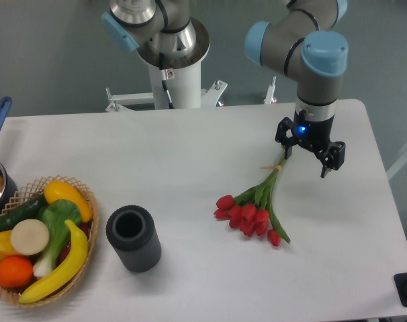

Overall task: Pick up the flowers from the table
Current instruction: 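Move the open gripper over the green tulip stems near the blooms, then lower the gripper around the tulip stems, then close the gripper on the tulip stems, then lift the gripped red tulips up off the table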

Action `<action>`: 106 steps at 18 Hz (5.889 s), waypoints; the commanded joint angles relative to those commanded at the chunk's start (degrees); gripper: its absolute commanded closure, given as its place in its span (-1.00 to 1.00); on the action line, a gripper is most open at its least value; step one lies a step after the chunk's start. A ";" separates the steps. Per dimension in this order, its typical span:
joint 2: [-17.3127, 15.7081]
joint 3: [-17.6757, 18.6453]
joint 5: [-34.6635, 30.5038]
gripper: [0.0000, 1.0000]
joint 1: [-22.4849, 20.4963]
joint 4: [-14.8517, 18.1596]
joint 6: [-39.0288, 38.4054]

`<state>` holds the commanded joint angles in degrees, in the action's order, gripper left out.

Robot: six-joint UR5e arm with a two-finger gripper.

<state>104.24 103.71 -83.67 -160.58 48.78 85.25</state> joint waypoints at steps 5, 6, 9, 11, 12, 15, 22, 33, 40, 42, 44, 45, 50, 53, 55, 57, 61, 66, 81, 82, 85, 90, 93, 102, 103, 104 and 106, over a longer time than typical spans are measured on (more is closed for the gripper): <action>0.00 0.52 0.61 -1.00 0.17 -0.09 0.00; 0.09 0.70 0.70 -1.00 0.35 -0.09 -0.09; 0.18 1.40 0.70 -1.00 0.70 -0.35 -0.26; 0.18 2.63 0.88 -1.00 0.79 -0.70 -2.62; 0.18 3.16 1.05 -1.00 0.79 -0.79 -4.90; 0.44 4.21 2.02 -1.00 0.88 -0.97 -10.62; 3.24 6.68 2.11 -1.00 3.60 -2.19 -13.97; 7.82 5.71 2.20 -1.00 4.66 -2.20 -14.06; 8.87 4.31 2.20 -1.00 4.57 -2.46 -17.05; 9.40 4.22 2.28 -1.00 4.57 -2.55 -17.14; 10.19 3.69 2.46 -1.00 4.83 -2.90 -17.14; 10.54 3.69 2.46 -1.00 4.83 -2.90 -17.14; 11.25 3.60 2.55 -1.00 4.75 -2.90 -17.05; 11.42 2.81 2.55 -1.00 4.75 -2.81 -16.88; 11.60 2.81 3.16 -0.80 4.66 -2.90 -16.87; 11.60 2.90 3.95 -0.46 4.75 -2.81 -17.05; 11.69 2.90 3.96 -0.24 4.92 -2.81 -16.96; 11.51 2.99 4.30 0.04 4.83 -2.81 -16.96; 3.88 2.37 8.34 0.22 4.48 -2.02 -18.45; 2.65 2.29 9.13 0.22 4.48 -2.02 -19.33; -1.22 2.29 12.90 0.22 4.48 -2.02 -20.21; -8.08 1.85 23.45 0.22 4.31 -2.37 -20.21; -9.75 0.18 30.56 0.22 4.39 -2.55 -22.58; -9.84 -3.78 49.48 0.22 2.11 -2.72 -26.71; -10.10 -3.78 49.57 0.22 2.20 -2.72 -27.76; -10.28 -3.78 49.57 0.22 2.55 -2.81 -28.56; -10.28 -4.30 49.66 0.22 2.55 -2.81 -28.74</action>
<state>93.96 99.41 -34.01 -158.03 45.97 56.51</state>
